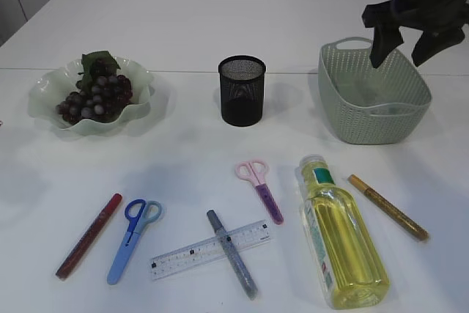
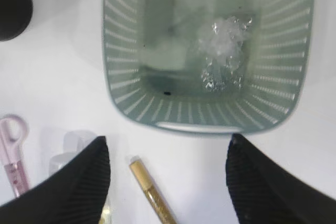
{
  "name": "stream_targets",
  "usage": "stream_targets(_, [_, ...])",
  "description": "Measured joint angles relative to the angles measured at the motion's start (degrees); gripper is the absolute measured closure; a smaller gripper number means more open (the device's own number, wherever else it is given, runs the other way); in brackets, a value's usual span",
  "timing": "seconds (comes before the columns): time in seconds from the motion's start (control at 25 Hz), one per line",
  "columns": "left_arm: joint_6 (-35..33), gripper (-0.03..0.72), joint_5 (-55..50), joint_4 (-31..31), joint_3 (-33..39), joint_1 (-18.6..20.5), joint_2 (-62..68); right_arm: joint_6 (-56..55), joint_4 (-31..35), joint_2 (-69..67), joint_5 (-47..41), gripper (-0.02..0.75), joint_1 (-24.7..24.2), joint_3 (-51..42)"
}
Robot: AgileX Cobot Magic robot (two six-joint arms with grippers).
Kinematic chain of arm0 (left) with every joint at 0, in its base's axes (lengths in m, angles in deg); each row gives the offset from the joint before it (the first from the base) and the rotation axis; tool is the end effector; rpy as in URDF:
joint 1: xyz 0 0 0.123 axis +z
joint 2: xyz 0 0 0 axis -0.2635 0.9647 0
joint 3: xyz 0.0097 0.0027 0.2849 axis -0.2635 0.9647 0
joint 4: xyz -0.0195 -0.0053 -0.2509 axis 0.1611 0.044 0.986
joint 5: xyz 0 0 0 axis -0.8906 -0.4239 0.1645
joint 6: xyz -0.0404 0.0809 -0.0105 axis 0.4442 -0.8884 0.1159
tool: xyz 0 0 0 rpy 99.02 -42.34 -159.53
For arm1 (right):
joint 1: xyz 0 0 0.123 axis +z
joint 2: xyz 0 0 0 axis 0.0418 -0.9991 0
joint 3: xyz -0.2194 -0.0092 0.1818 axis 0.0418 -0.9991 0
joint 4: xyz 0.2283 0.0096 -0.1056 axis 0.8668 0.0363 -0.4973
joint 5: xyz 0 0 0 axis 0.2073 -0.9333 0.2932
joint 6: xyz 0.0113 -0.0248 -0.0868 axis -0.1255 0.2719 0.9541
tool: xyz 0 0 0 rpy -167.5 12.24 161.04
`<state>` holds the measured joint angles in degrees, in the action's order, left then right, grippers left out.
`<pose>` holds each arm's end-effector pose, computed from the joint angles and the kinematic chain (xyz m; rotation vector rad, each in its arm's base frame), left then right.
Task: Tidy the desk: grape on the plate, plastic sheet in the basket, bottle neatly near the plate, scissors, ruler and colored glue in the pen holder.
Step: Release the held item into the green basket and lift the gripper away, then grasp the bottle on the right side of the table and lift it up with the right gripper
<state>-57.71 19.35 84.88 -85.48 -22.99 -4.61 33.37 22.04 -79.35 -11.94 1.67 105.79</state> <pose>0.2633 -0.0425 0.3018 0.1723 2.8198 -0.1433 0.4189 0.0331 0.2939 -0.0863 2.7978 0.0722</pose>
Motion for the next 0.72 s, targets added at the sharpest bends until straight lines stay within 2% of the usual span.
stream_targets(0.28, [0.0, 0.263, 0.0, 0.25, 0.0, 0.0, 0.0, 0.39, 1.26, 9.15, -1.42, 0.208, 0.0, -9.26])
stream_targets(0.72, [-0.24, 0.263, 0.53, 2.93, 0.0, -0.89, 0.0, 1.47, 5.52, 28.79, 1.36, 0.209, 0.0, -33.51])
